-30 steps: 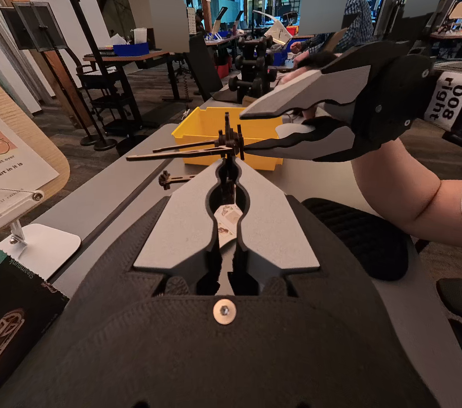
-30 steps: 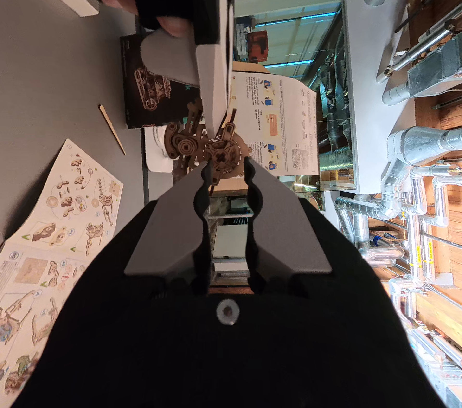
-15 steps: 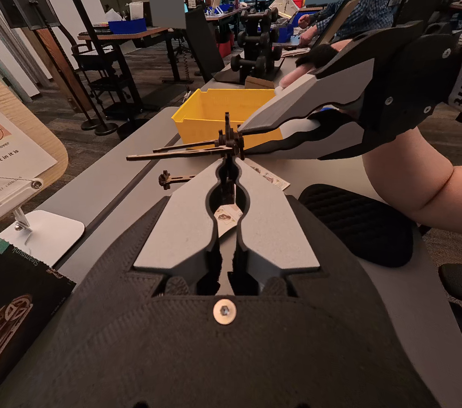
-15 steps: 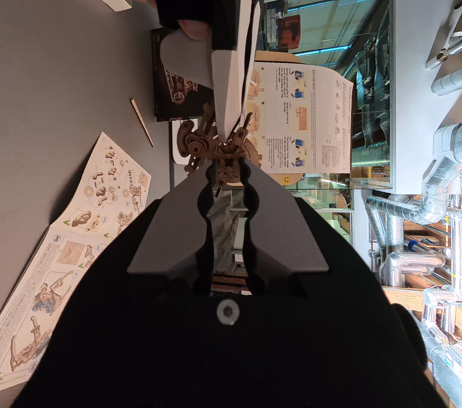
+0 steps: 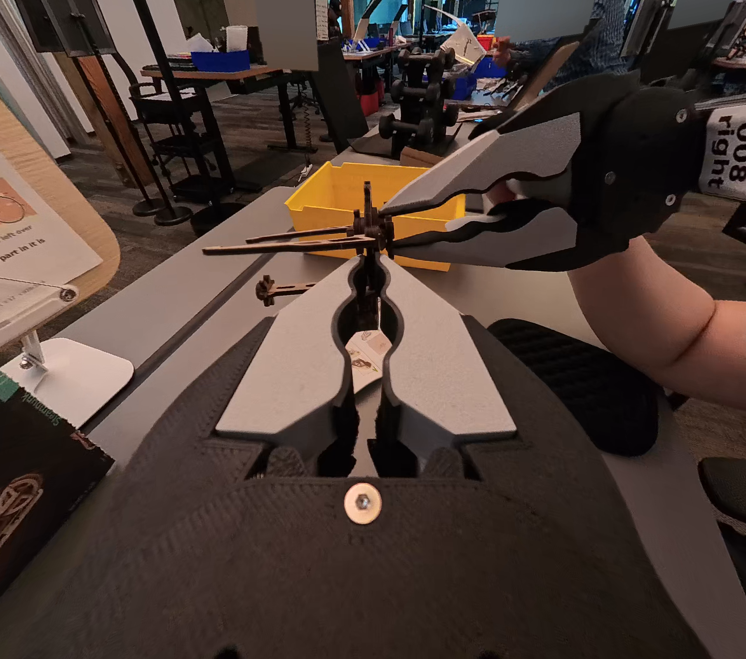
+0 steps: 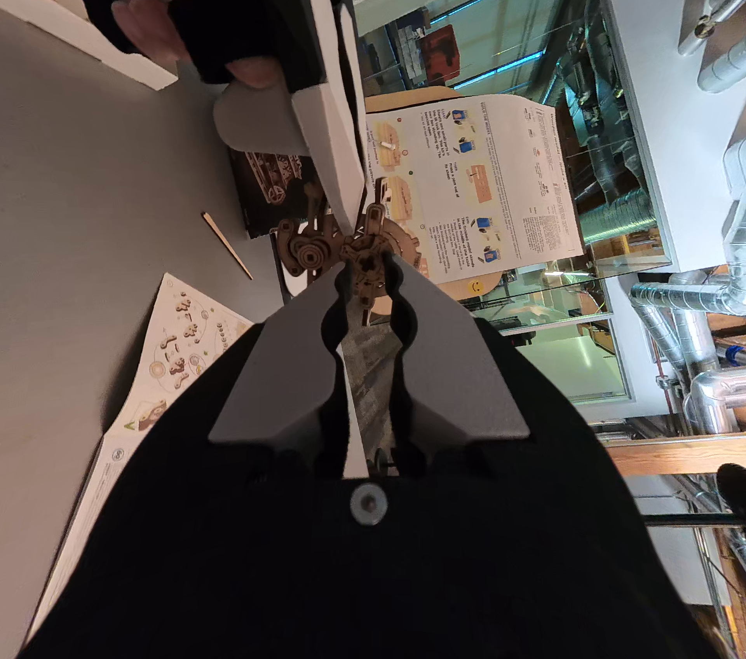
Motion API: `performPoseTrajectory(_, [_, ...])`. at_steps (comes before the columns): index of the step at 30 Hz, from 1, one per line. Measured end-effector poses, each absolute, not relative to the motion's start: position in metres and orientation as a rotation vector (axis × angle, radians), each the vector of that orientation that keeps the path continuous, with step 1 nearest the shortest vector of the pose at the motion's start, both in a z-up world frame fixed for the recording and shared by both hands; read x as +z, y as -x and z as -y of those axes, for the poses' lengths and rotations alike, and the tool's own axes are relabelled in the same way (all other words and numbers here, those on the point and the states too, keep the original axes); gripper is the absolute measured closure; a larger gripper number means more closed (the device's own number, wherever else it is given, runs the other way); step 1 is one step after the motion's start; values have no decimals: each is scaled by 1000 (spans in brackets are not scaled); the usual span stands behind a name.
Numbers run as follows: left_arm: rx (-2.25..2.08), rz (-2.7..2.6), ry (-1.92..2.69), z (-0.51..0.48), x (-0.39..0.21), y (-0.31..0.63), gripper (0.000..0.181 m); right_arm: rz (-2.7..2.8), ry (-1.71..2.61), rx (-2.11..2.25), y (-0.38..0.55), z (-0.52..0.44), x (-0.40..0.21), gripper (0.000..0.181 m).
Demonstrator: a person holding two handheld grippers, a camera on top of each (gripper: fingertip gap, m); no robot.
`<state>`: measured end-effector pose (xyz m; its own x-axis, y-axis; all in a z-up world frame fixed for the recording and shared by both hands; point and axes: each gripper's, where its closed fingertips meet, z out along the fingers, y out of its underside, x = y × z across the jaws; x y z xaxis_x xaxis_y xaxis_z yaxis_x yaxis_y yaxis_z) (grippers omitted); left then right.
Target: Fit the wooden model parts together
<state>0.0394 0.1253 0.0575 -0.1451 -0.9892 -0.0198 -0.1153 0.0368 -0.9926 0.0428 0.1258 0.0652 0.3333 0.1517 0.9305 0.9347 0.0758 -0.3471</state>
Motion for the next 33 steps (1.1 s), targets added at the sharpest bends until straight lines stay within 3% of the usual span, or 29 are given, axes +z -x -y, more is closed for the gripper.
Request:
performPoseTrajectory(20, [-1319,-1293,1201,-130,74,-35,181,876,1328,-515,-37,-131,85,168])
performPoseTrajectory(33, [-1150,-1221,1145,-133,85,-31,181,703,1302,-276,-36,-134,96,168])
